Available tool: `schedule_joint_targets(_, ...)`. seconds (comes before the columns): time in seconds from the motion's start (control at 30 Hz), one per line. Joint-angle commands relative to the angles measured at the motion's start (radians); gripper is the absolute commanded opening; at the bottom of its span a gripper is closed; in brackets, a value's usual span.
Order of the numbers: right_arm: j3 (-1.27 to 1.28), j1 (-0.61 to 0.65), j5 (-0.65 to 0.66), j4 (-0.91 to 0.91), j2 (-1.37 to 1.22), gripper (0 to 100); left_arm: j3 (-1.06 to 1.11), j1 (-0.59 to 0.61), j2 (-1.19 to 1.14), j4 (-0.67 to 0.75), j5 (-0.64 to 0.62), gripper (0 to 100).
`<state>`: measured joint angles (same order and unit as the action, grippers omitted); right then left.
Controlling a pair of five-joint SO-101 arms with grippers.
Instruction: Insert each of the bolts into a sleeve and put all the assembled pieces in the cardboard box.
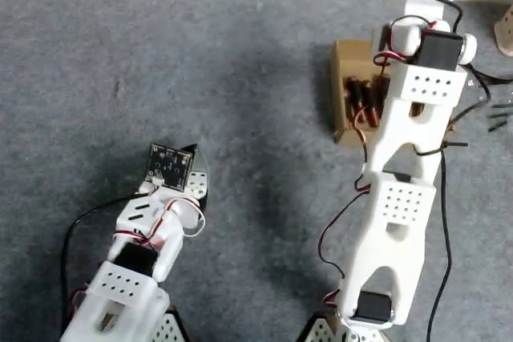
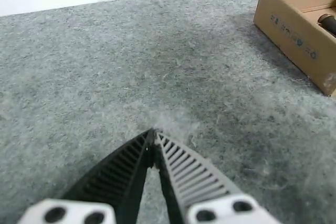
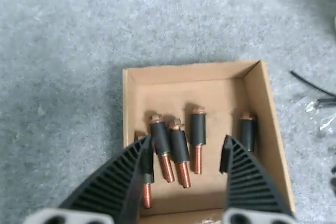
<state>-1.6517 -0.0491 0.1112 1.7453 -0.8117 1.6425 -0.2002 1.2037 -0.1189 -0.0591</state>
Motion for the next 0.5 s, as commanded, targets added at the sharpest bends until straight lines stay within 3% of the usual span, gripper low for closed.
schedule_joint_targets(0.0, -0.079, 0.033, -0.012, 0.024, 0.12, 17.3, -0.039, 0.012, -0.002, 0.002, 0.009, 1)
schedule_joint_targets(0.2, 0.127, 0.091, -0.012, 0.024, 0.344, 17.3, -0.039, 0.012, -0.002, 0.002, 0.011, 1)
schedule_joint_targets(0.47, 0.921, 0.229, -0.009, 0.004, 0.869, 17.4, -0.039, 0.012, -0.002, 0.002, 0.011, 1)
